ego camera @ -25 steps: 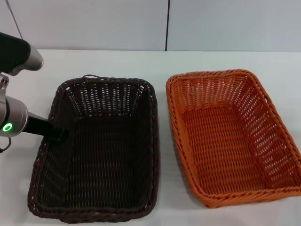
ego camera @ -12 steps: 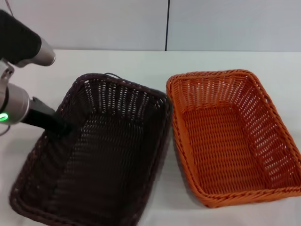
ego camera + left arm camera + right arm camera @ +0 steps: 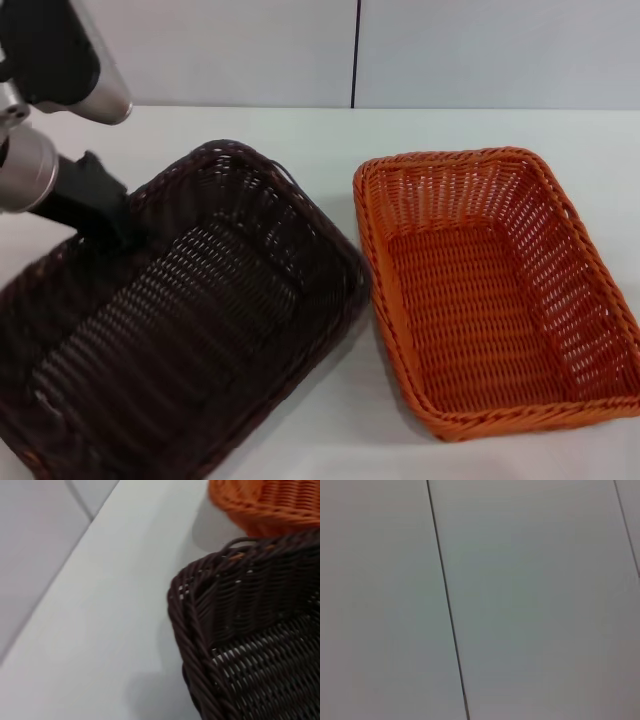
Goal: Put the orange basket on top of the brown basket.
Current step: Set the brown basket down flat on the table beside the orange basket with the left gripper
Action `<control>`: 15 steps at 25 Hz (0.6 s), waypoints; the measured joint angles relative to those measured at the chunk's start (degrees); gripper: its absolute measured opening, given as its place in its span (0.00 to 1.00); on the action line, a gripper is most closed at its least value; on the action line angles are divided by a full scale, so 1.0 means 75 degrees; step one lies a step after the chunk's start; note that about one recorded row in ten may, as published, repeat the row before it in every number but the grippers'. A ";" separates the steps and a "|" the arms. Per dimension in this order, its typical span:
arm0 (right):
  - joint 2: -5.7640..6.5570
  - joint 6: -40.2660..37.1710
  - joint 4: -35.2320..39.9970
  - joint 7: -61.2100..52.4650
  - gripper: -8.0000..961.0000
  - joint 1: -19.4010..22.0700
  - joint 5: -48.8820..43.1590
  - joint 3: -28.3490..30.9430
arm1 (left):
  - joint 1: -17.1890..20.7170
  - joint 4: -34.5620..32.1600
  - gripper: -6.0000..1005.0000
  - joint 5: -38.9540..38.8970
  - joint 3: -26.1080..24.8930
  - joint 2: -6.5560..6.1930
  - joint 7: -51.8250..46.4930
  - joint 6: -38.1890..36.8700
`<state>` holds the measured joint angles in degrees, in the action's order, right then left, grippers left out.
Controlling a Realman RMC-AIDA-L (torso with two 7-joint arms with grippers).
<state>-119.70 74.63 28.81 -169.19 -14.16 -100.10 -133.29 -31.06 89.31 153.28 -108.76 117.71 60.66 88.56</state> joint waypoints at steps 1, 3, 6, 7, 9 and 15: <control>0.0000 0.0048 0.0031 0.0000 0.86 0.0037 0.0000 -0.0015 | 0.0000 0.0000 0.23 0.0000 0.0000 0.0000 0.0000 0.0000; 0.0000 0.0129 0.0071 0.0000 0.86 0.0109 0.0000 -0.0045 | -0.0079 -0.0049 0.23 0.0002 -0.0002 0.0000 0.0264 -0.0031; 0.0000 0.0209 0.0101 0.0000 0.86 0.0176 0.0000 -0.0104 | -0.0359 -0.0427 0.22 -0.0008 0.0025 0.0013 0.1227 -0.0555; -0.0001 0.0235 0.0116 0.0000 0.86 0.0201 0.0000 -0.0118 | -0.0359 -0.0427 0.21 -0.0008 0.0025 0.0013 0.1227 -0.0555; 0.0000 0.0263 0.0150 0.0000 0.86 0.0243 0.0000 -0.0133 | -0.0418 -0.0533 0.20 -0.0038 0.0030 0.0016 0.1368 -0.0721; -0.0001 0.0338 0.0167 0.0000 0.86 0.0295 0.0000 -0.0223 | -0.0881 -0.1628 0.20 -0.0111 0.0719 0.0051 0.1981 -0.1743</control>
<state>-119.70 77.17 30.06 -169.18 -11.95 -100.10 -134.96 -37.67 77.11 152.45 -103.37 118.09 75.51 75.48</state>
